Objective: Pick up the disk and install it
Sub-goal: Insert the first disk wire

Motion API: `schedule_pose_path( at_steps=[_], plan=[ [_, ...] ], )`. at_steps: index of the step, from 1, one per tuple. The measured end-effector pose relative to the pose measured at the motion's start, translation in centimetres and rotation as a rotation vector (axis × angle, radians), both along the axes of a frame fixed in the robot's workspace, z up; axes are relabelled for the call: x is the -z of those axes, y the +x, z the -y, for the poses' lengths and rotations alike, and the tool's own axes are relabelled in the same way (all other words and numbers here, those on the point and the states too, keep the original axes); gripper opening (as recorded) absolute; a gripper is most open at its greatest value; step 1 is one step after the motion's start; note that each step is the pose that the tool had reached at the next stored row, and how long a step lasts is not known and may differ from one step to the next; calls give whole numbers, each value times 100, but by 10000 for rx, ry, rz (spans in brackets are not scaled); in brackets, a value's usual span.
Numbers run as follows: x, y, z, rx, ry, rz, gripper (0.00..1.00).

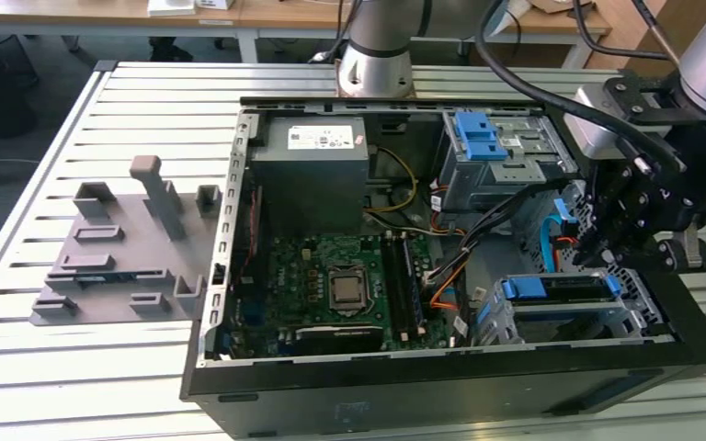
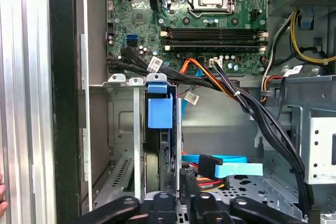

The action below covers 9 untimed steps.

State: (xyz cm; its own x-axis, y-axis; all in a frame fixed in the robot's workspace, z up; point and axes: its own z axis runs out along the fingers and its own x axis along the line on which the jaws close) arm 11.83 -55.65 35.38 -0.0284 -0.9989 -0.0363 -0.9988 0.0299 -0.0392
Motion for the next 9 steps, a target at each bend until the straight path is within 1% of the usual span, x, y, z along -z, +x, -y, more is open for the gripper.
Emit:
schedule_pose_path(
  at_steps=[1,9],
  plan=[
    [1,0,-3,0,-1,0,25],
    [26,0,-21,0,26,0,25]
  ],
)
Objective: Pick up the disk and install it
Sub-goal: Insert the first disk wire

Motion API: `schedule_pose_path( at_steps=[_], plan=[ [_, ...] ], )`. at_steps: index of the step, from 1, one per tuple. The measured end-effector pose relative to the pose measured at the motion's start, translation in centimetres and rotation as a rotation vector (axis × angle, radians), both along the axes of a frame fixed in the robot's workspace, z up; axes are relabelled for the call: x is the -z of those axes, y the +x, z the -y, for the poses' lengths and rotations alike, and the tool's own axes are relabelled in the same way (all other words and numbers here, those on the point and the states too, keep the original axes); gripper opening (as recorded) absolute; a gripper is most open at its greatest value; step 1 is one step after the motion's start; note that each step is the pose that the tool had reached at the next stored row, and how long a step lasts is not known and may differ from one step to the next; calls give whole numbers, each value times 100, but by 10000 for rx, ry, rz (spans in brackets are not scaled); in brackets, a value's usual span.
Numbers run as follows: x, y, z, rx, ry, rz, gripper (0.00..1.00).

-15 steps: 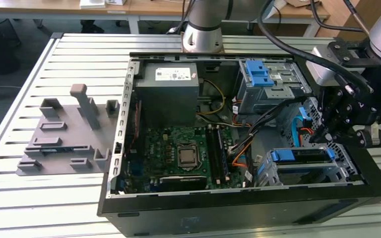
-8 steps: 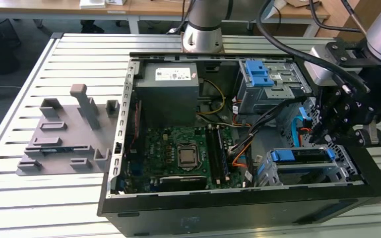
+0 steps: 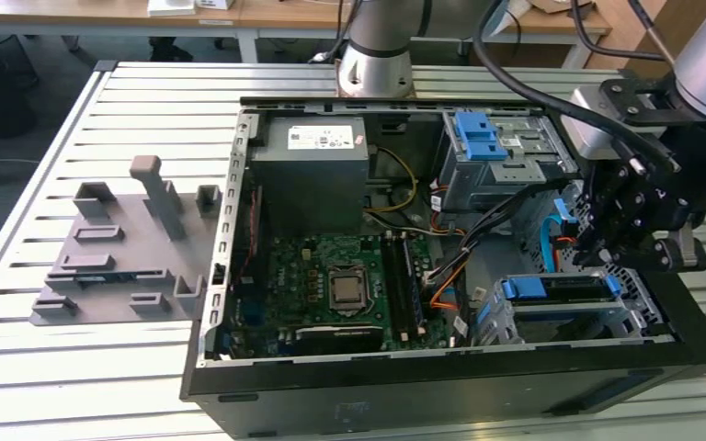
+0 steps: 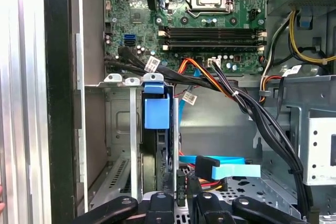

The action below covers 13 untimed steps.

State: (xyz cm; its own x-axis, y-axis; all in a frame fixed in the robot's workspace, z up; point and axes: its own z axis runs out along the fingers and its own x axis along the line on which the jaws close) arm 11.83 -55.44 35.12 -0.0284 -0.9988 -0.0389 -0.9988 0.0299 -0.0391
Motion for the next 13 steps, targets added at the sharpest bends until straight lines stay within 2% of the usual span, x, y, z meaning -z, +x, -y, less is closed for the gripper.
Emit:
schedule_pose_path(
  at_steps=[10,12,13],
  plan=[
    [41,0,-7,0,18,0,25],
    [48,0,-7,0,22,0,23],
    [48,0,-7,0,20,0,17]
  ],
)
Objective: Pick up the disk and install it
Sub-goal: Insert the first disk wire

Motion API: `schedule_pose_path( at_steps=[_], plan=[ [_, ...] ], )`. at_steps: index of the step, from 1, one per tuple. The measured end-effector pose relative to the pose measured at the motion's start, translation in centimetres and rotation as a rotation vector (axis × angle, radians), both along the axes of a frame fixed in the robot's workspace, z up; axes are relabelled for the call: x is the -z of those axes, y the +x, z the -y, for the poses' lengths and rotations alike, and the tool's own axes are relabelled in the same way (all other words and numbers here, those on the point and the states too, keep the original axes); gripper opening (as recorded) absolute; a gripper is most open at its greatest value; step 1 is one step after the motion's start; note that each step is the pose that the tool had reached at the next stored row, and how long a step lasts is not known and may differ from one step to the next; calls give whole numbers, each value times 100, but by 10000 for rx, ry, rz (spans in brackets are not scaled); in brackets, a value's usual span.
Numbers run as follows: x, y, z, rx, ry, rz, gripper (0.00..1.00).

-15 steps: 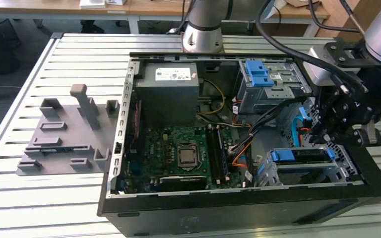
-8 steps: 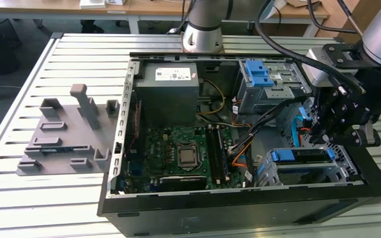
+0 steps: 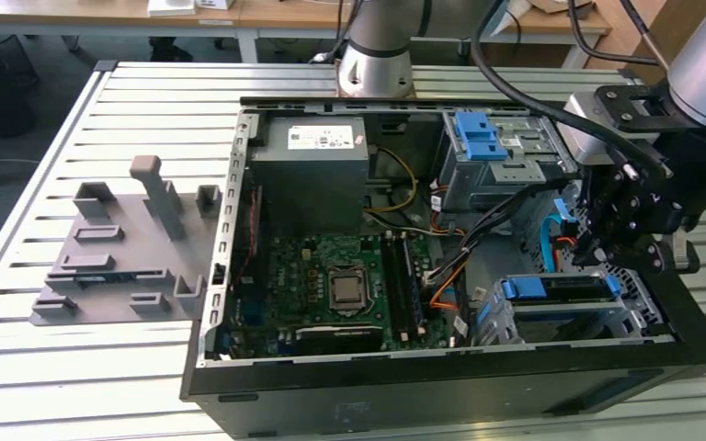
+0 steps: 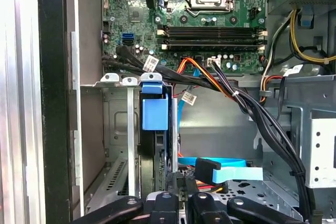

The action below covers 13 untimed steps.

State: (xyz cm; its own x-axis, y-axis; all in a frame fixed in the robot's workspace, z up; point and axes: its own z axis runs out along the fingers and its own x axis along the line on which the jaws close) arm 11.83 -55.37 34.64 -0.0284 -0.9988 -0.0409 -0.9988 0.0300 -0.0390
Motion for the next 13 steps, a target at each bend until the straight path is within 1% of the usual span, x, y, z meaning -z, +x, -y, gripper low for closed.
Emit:
schedule_pose_path(
  at_steps=[1,2,3,4,5,9,11,13],
  plan=[
    [1,0,0,0,-29,0,17],
    [2,0,-1,4,-134,-2,17],
    [2,0,0,23,-260,-12,17],
    [2,0,0,43,-337,-30,17],
    [3,1,0,75,-366,-52,17],
    [5,1,0,337,-370,-178,17],
    [15,2,7,407,-371,-213,17],
    [27,2,20,451,-371,-228,17]
  ],
)
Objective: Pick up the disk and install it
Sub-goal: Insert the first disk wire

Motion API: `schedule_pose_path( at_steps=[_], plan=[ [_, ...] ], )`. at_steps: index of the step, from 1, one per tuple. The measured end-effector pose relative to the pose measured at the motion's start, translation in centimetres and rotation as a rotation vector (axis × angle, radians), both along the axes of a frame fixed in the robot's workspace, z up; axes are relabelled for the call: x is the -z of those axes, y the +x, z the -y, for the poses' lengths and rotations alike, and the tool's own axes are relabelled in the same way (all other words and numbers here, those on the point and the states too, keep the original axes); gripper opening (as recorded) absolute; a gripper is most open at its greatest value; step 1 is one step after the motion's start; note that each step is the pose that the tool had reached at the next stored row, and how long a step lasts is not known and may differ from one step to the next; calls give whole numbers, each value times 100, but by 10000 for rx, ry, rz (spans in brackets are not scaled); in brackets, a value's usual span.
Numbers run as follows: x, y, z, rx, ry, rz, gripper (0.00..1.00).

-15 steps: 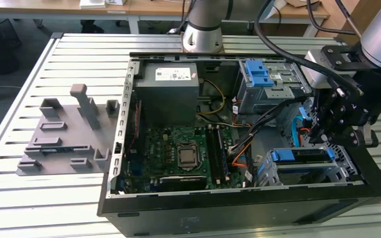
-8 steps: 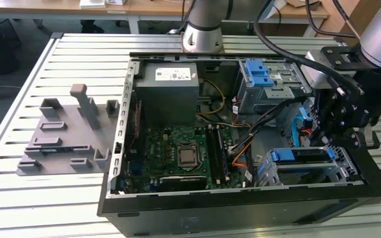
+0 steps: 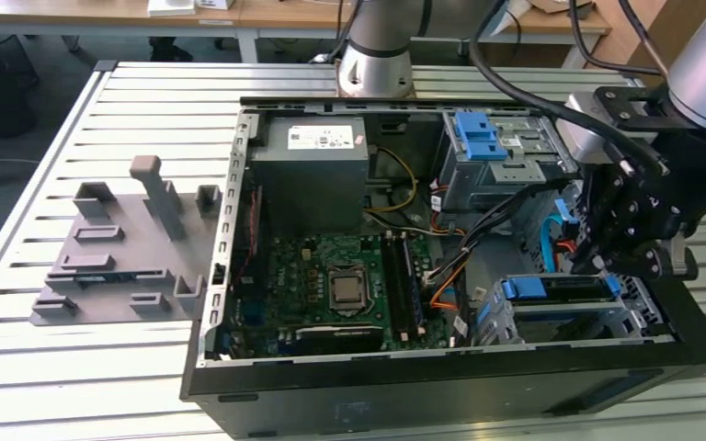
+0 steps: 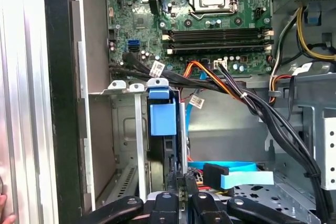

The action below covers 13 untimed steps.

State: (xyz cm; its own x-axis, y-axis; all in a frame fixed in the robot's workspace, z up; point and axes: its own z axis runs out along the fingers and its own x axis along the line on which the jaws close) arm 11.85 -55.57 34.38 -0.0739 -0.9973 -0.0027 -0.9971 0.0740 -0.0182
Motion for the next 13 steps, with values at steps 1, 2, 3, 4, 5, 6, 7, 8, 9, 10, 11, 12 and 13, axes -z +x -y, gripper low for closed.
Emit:
schedule_pose_path(
  at_steps=[1,2,3,4,5,6,7,8,9,10,11,12,13],
  plan=[
    [6,0,5,22,1,-7,17],
    [8,1,5,37,1,-11,17],
    [10,1,7,48,0,-13,17],
    [11,4,7,59,-1,-18,17],
    [12,7,8,64,0,-24,17],
    [12,7,8,66,1,-32,17],
    [12,15,9,66,0,-57,17],
    [13,27,10,67,0,-95,17],
    [15,37,10,68,1,-131,17],
    [15,47,11,69,-1,-169,17],
    [19,53,13,70,0,-195,17],
    [26,54,16,72,1,-203,17],
    [32,54,21,74,0,-204,17]
  ],
)
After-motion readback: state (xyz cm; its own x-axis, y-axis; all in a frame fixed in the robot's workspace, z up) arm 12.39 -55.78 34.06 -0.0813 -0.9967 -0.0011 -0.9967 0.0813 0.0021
